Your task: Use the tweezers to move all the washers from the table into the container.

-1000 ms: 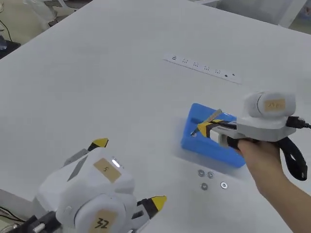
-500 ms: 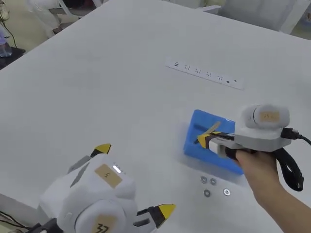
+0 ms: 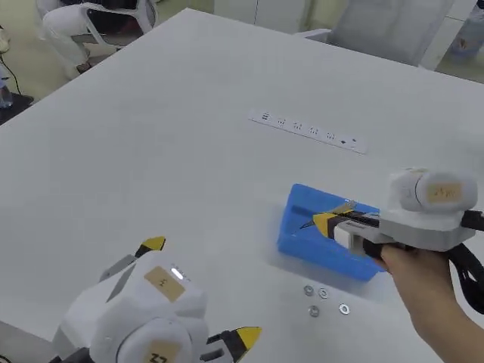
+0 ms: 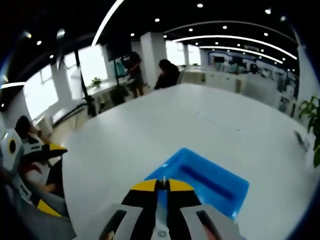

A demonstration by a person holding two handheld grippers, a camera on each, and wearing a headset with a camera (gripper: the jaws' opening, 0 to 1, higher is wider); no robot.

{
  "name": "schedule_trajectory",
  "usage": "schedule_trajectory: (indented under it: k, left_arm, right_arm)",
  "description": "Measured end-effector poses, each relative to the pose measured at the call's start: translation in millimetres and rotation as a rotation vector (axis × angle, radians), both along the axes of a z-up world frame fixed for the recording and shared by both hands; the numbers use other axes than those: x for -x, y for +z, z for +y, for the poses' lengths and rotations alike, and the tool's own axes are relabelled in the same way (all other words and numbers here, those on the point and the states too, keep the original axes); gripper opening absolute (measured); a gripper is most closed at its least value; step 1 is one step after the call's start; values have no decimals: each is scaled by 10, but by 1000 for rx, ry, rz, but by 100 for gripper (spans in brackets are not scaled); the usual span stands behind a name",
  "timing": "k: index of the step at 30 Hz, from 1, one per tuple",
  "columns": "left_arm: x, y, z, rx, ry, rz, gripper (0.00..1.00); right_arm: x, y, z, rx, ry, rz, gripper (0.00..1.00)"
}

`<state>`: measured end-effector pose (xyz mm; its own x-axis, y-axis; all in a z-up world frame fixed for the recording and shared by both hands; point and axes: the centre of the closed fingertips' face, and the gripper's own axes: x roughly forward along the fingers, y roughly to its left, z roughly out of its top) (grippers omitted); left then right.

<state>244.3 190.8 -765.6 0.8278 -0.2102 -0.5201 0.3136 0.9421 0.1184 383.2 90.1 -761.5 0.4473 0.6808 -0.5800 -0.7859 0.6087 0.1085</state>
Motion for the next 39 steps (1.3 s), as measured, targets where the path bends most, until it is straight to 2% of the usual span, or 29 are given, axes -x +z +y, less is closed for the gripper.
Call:
schedule_trajectory:
  k: [2, 6, 10, 14, 18, 22, 29, 31, 35, 37, 39]
  left_arm:
    - [0, -3, 12, 0, 5, 1, 95]
    - [-1, 4, 15, 0, 5, -4, 95]
    - [3, -4, 8, -7, -2, -1, 95]
    - [5, -10, 13, -10, -1, 2, 94]
    - [5, -10, 14, -10, 0, 3, 94]
    - [5, -12, 17, -12, 1, 3, 94]
    - [13, -38, 14, -20, -3, 15, 93]
    - [15, -43, 12, -23, -5, 17, 93]
    - [9, -28, 25, -22, 3, 10, 93]
    - [12, -39, 20, -11, 3, 18, 92]
    - [13, -49, 30, -22, 4, 21, 92]
  right_arm:
    - [70, 67, -62, 2, -4, -17, 2]
    - [230, 166, -127, -2, -3, -21, 2]
    - [349, 177, -174, 7, 0, -19, 2]
    - [435, 87, -228, 32, 2, 3, 2]
    - [463, -34, -271, 67, 14, 18, 2]
    - [486, -163, -270, 79, 33, 53, 3]
    - [512, -416, -304, 144, 48, 87, 3]
    - [516, -448, -319, 161, 53, 80, 3]
    - [499, -489, -323, 157, 42, 99, 3]
    - [498, -491, -310, 149, 33, 105, 3]
    - [486, -524, -305, 157, 29, 108, 3]
